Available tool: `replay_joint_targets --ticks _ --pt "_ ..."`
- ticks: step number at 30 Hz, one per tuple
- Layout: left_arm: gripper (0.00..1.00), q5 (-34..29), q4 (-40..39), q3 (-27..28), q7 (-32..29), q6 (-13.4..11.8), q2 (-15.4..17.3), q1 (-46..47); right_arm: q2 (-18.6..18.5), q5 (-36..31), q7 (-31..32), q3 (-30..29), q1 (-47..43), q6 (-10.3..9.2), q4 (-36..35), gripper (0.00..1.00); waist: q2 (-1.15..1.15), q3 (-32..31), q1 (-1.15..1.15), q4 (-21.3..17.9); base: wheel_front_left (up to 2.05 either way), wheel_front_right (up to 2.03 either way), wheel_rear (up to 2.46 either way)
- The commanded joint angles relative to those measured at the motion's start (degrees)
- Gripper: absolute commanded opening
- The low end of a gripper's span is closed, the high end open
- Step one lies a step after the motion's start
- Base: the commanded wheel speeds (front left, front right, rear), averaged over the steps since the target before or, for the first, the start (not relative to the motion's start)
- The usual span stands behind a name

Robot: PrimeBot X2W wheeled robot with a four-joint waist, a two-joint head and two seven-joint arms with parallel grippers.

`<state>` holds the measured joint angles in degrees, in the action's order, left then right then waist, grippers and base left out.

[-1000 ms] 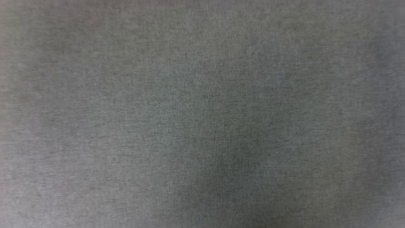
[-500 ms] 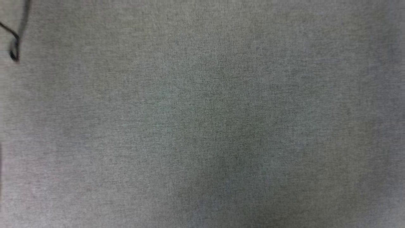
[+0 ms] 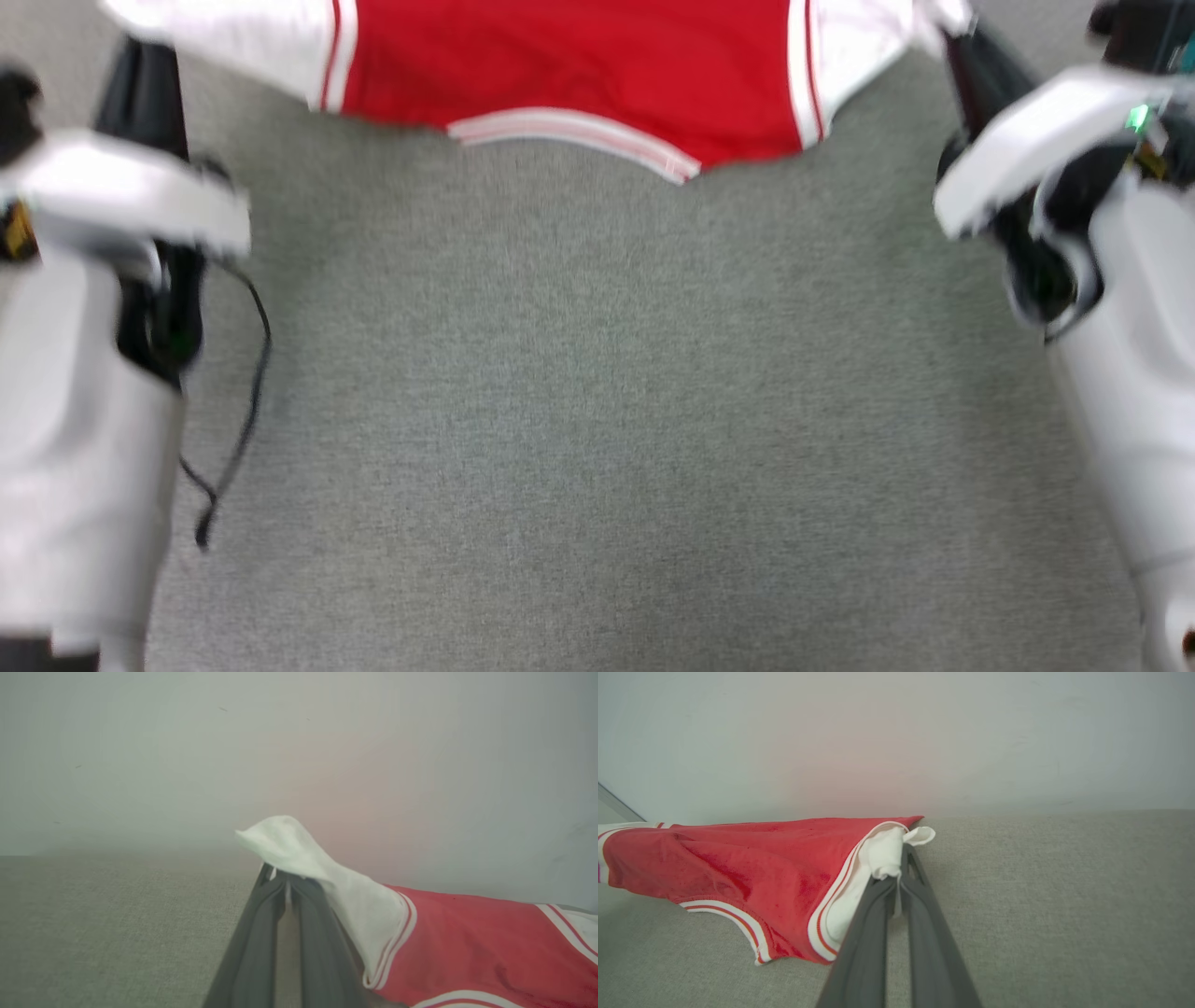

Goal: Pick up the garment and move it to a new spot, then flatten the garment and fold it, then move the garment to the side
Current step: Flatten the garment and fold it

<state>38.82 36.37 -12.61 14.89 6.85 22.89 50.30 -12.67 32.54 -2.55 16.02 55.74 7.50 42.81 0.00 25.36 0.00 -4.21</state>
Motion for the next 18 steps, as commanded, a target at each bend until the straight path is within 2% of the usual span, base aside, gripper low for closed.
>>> replay_joint_targets --ticks 1,10,15,18 --pt "0.0 -0.76 -2.84 2.02 0.42 -0.54 -0.2 -4.22 -0.85 0.31 -0.62 0.53 -3.41 -0.03 -1.82 0.0 0.0 -5.18 0.0 -0.72 0.0 0.0 0.0" --pt "0.0 -3.96 -19.62 10.25 0.42 -3.63 -3.09 -30.12 -3.24 0.22 1.4 -2.25 -24.67 -0.02 -16.01 0.0 0.0 -13.71 0.0 -0.95 0.0 0.0 0.0" --pt "0.0 -4.24 -27.46 11.45 -0.35 -6.18 -2.97 -41.2 -2.79 -3.07 6.02 -8.54 -38.18 -0.03 -26.4 0.0 0.0 -17.14 0.0 0.01 0.0 0.0 0.0" --pt "0.0 -4.18 -31.95 11.84 -1.86 -8.02 -2.77 -47.27 -0.93 -6.01 9.91 -12.93 -46.94 -0.03 -32.99 0.0 0.0 -18.92 0.0 0.74 0.0 0.0 0.0"
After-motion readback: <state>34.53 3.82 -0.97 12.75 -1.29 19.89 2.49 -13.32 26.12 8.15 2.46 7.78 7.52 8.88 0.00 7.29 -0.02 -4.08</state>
